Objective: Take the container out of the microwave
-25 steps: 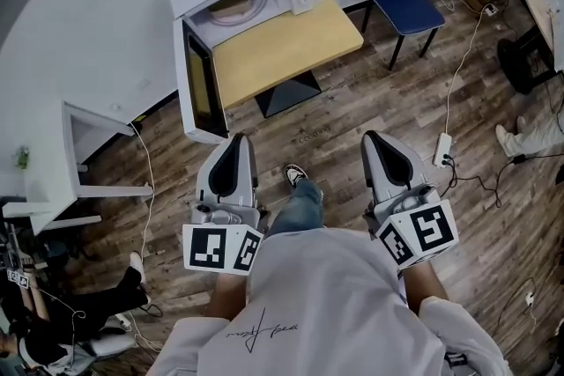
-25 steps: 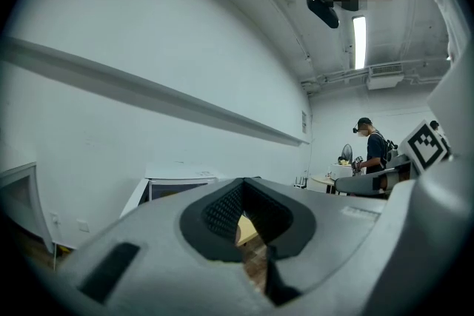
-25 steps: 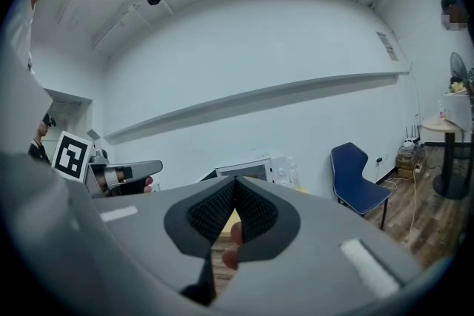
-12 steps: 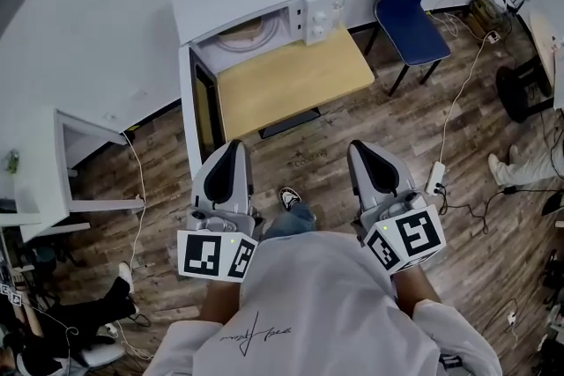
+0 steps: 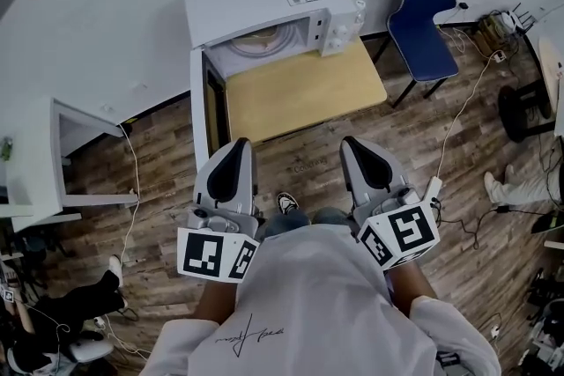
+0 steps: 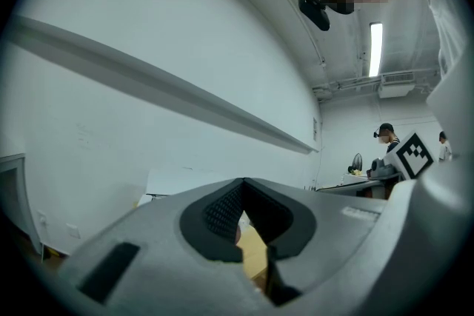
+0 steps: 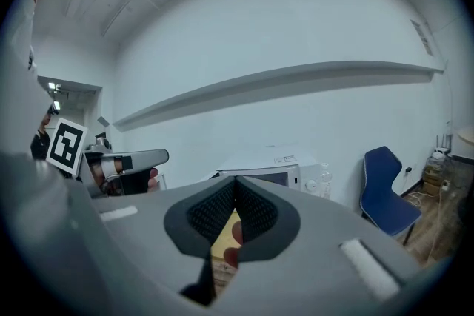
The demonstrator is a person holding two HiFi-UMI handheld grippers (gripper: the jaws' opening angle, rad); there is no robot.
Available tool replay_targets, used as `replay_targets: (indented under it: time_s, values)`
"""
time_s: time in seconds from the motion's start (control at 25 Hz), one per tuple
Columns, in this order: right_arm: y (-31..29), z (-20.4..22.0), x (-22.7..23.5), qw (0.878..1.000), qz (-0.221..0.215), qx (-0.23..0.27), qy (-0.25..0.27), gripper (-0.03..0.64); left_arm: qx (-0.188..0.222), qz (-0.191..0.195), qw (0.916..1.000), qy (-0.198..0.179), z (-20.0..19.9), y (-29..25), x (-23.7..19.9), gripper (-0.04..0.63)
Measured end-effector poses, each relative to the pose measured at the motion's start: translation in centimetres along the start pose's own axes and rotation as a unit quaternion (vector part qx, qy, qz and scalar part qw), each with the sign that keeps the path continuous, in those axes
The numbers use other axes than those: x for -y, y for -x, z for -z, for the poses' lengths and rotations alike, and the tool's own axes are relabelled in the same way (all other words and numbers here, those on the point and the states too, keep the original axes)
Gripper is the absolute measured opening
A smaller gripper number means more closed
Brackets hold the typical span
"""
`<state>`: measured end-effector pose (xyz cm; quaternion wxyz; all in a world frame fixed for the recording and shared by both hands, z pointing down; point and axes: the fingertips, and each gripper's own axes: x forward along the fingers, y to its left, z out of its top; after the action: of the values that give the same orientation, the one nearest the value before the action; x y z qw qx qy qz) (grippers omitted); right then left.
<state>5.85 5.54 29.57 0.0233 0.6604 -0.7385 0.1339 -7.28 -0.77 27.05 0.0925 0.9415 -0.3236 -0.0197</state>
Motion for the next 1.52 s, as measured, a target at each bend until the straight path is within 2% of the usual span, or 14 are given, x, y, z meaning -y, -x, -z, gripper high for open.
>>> replay_targets:
  time_s: [0.16, 0.64, 0.8, 1.16, 1.52]
  values:
    - [-1.7, 0.1, -1.1, 1.0, -0.013, -0.012, 0.017, 0.012, 0.001, -0.009, 0.9999, -0.013, -0.2, 0.3, -1.0, -0.002]
    - [-6.4, -1.4, -2.5, 0.994, -0.037, -0.021, 0.101, 0.012, 0.024, -0.033, 0.9991, 0.008, -0.8, 0.3, -3.6, -0.002]
    - [-8.1, -2.4, -1.7, 0.994, -0.029, -0.008, 0.102, 0.012, 0.029, -0.04, 0.9987, 0.011, -1.3, -0.3, -4.2, -0.002]
    - [-13.2, -3.1, 0.4, 0.991, -0.076, -0.002, 0.111, 0.012, 0.03, -0.071, 0.997, 0.01, -1.4, -4.0, -5.5, -0.001]
    - [-18.9, -2.5, 4.5, 0.988, -0.111, -0.014, 0.104, 0.012, 0.03, -0.111, 0.9934, 0.004, -1.3, -9.0, -7.2, -0.001]
